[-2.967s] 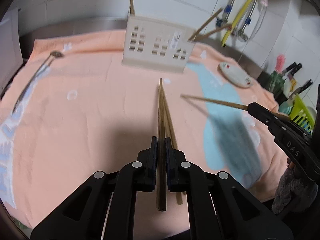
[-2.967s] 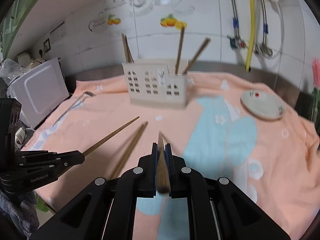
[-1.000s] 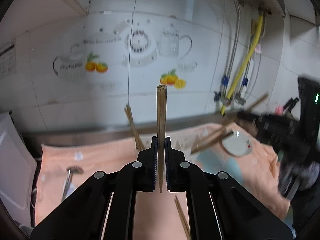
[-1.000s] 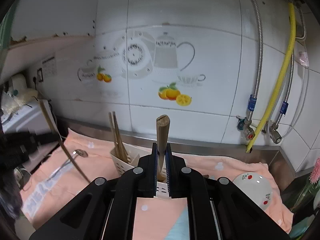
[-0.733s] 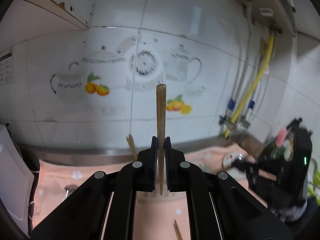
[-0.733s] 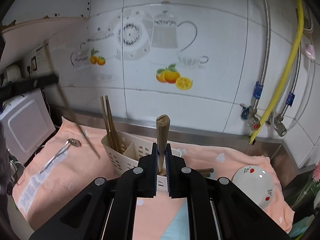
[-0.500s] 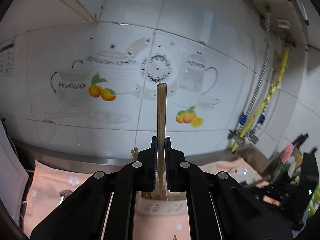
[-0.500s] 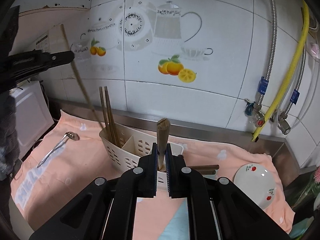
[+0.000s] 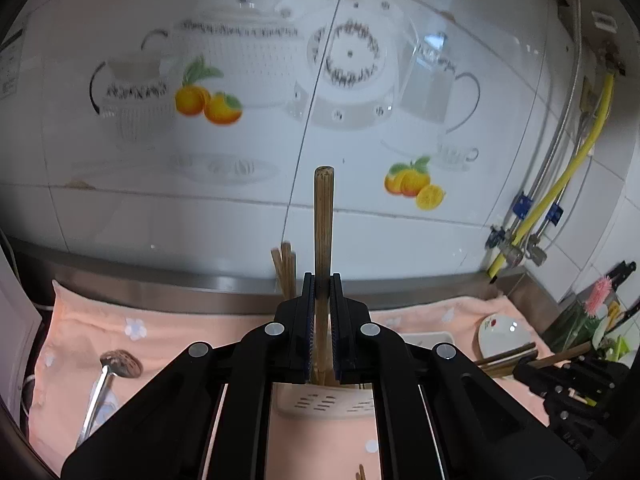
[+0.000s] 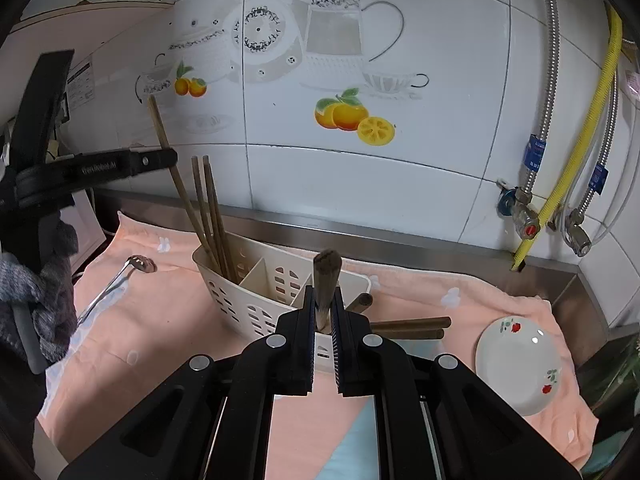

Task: Organize utensils
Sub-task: 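Lower both tools' chopsticks into the caddy and open both tools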

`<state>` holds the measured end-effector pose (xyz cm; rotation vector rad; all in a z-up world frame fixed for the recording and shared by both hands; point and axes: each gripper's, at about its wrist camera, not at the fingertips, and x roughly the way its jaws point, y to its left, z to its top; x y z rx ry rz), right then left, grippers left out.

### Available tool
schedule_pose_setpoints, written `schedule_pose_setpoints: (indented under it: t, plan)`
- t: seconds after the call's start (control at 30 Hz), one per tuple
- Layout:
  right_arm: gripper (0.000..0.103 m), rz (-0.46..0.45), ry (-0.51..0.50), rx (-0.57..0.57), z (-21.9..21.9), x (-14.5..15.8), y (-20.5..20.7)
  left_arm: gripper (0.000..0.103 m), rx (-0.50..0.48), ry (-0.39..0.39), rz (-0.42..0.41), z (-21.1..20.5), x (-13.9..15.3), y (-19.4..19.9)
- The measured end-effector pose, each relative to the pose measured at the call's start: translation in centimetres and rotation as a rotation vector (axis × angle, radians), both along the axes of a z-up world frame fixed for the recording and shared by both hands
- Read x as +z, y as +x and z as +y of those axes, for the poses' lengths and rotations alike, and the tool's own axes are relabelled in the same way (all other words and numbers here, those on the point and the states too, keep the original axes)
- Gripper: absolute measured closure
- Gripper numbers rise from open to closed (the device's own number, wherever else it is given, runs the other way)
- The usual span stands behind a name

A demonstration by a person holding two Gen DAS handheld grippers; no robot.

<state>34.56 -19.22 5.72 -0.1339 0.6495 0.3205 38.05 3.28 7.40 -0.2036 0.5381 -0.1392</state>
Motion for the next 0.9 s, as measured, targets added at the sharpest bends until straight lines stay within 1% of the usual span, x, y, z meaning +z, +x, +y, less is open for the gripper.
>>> schedule_pose_setpoints:
  t: [0.17,0.43,0.57,0.6,0.67,0.73,0.87,0.9]
  plan:
    - [0.096,0.001,0.008,-0.003,0.0,-0.1,0.1,0.097,0.0,0.008,0.029,-0.1,-1.1,0.5]
    - [0.095,-0.009,0.015,-0.004,0.0,0.1,0.1,0.096,-0.014,0.021,0.041,-0.4,-1.4,0.6]
    - [0.091,-0.028,0.02,-0.004,-0.1,0.6,-0.4,0.094,-0.019,0.028,0.037,-0.5,-1.1,0.2]
    - [0.089,-0.033,0.022,-0.005,-0.1,0.8,-0.6,0.094,-0.02,0.027,0.037,-0.5,-1.0,0.1]
    - [0.086,-0.047,0.03,-0.01,-0.3,1.3,-1.1,0.088,-0.022,0.025,0.035,-0.5,-0.8,-0.4]
    - [0.085,-0.065,0.034,-0.012,-0.5,1.8,-1.7,0.078,-0.021,0.029,0.026,-0.5,-0.7,-0.9]
    - [0.08,-0.106,0.036,-0.014,-0.8,2.8,-3.4,0.077,-0.023,0.038,0.015,-0.5,-0.3,-2.5]
    - [0.079,-0.117,0.037,-0.015,-0.9,3.0,-4.0,0.075,-0.023,0.038,0.013,-0.4,-0.2,-2.8]
